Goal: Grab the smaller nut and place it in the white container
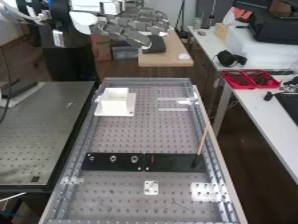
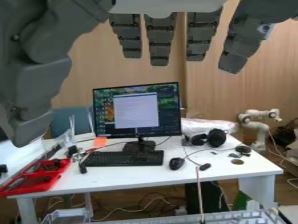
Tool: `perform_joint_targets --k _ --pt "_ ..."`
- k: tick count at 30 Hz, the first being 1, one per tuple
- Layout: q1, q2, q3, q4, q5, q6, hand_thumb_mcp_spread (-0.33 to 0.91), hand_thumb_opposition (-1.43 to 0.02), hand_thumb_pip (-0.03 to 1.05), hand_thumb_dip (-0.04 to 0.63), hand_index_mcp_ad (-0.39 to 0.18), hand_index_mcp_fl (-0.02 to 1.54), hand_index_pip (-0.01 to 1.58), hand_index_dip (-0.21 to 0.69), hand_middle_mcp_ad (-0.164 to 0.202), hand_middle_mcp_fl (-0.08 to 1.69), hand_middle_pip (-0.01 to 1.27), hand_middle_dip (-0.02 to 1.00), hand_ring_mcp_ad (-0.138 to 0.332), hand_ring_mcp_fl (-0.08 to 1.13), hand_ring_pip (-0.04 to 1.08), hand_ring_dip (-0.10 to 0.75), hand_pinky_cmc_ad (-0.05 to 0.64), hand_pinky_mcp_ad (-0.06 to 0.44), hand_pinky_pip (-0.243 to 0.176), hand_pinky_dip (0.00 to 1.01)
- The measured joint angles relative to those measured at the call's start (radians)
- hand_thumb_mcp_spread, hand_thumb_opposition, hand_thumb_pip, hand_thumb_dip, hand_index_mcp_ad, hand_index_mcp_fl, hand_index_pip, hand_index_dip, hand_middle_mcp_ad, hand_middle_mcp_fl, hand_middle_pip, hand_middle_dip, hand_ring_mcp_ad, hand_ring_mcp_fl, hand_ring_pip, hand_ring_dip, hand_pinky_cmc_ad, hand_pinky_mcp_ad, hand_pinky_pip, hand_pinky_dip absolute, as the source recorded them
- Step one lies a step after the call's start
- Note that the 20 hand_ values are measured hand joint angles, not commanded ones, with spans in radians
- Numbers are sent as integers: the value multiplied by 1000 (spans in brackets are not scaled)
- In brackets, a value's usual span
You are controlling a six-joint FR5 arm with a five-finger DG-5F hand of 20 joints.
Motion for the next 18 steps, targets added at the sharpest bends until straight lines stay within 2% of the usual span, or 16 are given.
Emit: perform_joint_targets --k 18 --pt "-145 25 -81 12 -188 -21 199 -695 562 49 -21 9 70 258 75 42 122 204 175 3 77 82 379 295 -73 152"
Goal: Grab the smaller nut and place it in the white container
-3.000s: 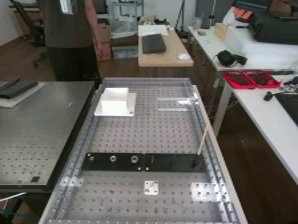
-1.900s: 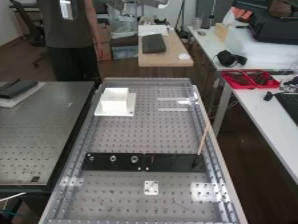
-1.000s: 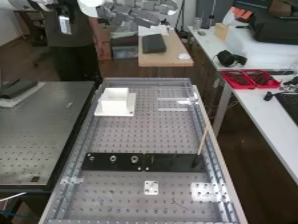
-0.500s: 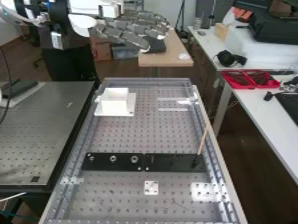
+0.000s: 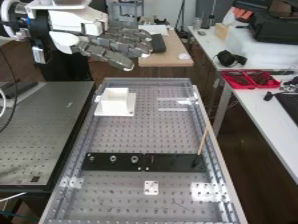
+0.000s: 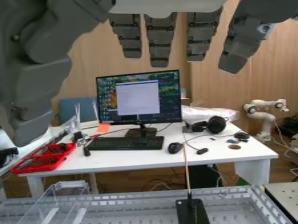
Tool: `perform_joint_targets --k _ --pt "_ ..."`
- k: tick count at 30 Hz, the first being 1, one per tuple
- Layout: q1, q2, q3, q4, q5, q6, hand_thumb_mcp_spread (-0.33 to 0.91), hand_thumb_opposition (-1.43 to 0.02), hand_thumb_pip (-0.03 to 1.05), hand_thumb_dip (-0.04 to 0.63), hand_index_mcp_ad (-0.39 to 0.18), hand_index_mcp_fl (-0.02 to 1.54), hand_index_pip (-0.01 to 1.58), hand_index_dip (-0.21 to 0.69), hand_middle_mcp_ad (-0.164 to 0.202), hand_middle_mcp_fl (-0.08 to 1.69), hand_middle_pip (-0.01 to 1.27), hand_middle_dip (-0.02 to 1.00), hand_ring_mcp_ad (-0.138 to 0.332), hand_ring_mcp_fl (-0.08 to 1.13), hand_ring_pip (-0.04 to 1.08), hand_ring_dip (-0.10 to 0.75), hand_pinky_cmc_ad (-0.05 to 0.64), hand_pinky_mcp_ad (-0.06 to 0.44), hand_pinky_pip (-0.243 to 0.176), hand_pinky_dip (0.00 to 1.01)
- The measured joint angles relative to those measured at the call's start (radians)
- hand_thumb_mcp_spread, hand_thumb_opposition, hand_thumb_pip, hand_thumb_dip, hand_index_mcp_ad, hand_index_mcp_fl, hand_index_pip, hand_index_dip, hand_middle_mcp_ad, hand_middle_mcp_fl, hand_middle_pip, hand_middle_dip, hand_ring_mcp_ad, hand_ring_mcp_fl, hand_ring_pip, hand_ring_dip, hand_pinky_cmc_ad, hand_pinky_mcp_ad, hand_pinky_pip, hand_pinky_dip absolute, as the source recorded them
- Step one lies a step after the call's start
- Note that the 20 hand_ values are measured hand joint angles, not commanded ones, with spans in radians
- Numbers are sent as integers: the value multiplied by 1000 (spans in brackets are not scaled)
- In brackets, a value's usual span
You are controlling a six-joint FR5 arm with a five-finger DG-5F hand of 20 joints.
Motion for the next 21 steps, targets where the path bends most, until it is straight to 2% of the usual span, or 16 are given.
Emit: perform_joint_targets --k 7,10,16,18,21 --pt "-43 6 -45 33 -47 -17 204 -712 564 45 -26 23 66 253 75 38 122 208 175 0 77 82 379 295 -75 152" --pt "-64 6 -67 51 -65 -25 232 -730 646 84 -30 31 86 248 72 42 119 208 175 0 77 82 379 295 -75 152" --pt "-108 -1 -104 82 -101 -48 258 -744 651 126 -54 54 89 248 75 59 117 206 175 0 79 79 380 295 -75 150" --pt "-125 -4 -119 93 -117 -63 276 -761 700 138 -58 65 141 248 73 56 119 211 176 0 75 79 380 295 -75 150" --pt "-143 -9 -136 107 -137 -77 293 -771 712 141 -70 70 241 232 72 59 119 213 173 0 75 79 380 295 -75 150"
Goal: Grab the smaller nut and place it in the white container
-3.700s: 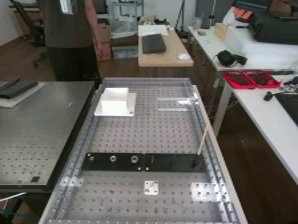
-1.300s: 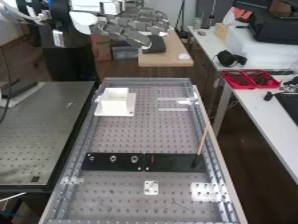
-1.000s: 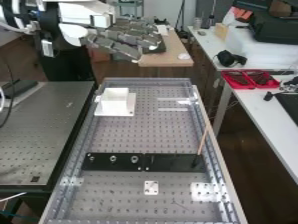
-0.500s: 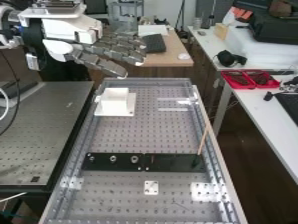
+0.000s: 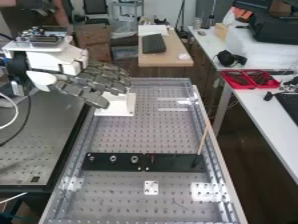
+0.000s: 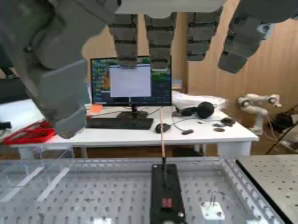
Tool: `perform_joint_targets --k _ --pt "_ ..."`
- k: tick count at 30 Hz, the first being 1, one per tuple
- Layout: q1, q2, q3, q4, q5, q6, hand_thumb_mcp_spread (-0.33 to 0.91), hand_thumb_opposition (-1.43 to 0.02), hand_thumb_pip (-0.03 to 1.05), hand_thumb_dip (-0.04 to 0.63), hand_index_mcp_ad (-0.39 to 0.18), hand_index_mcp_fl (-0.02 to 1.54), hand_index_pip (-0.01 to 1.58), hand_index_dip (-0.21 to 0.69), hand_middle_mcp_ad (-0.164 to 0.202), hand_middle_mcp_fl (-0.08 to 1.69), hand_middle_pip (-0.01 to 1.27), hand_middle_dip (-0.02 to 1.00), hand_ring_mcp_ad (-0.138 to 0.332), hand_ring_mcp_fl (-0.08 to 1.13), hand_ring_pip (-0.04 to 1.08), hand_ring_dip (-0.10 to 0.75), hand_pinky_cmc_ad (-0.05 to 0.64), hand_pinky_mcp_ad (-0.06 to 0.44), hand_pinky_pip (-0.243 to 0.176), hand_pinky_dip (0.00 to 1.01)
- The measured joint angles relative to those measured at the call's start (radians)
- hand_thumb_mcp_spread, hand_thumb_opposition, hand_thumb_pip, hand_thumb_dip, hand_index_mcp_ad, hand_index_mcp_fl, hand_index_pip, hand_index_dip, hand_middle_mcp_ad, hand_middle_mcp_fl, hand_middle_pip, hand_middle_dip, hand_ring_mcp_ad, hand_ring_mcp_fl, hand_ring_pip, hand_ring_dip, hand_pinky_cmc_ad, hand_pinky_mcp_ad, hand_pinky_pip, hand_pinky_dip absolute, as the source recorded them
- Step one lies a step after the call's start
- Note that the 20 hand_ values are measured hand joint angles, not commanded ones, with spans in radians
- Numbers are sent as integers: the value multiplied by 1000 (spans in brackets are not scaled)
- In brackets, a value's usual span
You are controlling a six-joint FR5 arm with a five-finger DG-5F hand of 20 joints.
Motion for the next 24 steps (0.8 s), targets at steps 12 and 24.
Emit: perform_joint_targets --k 12,24 --pt "-82 -36 -86 103 -100 -32 326 -770 712 164 -87 66 761 164 72 56 120 220 173 0 70 86 382 295 -73 150" --pt "-127 -113 -143 249 -144 -60 342 -798 712 164 -96 19 1199 164 72 54 120 220 171 0 70 86 380 295 -73 150"
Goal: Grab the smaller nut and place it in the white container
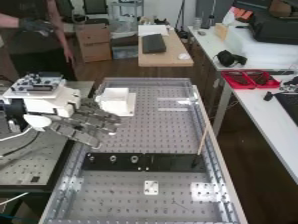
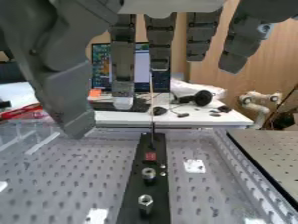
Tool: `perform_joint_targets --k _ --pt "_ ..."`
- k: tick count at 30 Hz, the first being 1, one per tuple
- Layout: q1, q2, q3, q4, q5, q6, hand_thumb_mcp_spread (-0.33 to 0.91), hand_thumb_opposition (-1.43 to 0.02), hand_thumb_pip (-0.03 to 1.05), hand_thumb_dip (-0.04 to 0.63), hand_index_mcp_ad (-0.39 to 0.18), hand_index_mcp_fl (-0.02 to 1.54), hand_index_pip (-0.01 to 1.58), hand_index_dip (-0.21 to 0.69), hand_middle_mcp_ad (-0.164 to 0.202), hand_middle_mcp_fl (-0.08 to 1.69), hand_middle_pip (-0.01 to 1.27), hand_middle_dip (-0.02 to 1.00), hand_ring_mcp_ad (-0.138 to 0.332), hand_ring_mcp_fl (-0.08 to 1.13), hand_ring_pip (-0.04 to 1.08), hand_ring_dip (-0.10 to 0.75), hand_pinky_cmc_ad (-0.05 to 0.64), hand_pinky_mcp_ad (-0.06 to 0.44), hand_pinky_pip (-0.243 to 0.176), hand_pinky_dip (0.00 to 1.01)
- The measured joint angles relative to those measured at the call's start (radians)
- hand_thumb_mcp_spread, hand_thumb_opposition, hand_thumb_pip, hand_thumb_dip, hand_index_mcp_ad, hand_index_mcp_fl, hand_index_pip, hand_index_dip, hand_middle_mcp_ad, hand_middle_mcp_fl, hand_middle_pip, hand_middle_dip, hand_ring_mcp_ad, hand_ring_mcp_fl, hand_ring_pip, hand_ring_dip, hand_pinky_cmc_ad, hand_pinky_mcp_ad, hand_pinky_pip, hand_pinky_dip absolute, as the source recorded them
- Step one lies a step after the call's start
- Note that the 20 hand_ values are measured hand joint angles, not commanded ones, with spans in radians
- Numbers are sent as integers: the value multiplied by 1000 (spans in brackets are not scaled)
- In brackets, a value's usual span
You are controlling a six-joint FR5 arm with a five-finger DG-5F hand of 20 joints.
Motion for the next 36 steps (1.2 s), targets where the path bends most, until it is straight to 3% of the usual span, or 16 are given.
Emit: perform_joint_targets --k 15,24,36 --pt "-30 -122 -66 212 -16 -5 374 -799 712 175 -113 3 1431 164 73 58 120 220 176 0 70 86 363 297 -59 154" --pt "-45 -152 -99 294 -31 -42 374 -799 716 188 -119 5 1463 164 68 58 120 220 164 0 75 101 363 295 -52 150" --pt "-47 -206 -100 310 -30 -75 368 -803 716 188 -124 2 1475 164 66 58 120 223 161 3 73 101 349 297 -40 154"
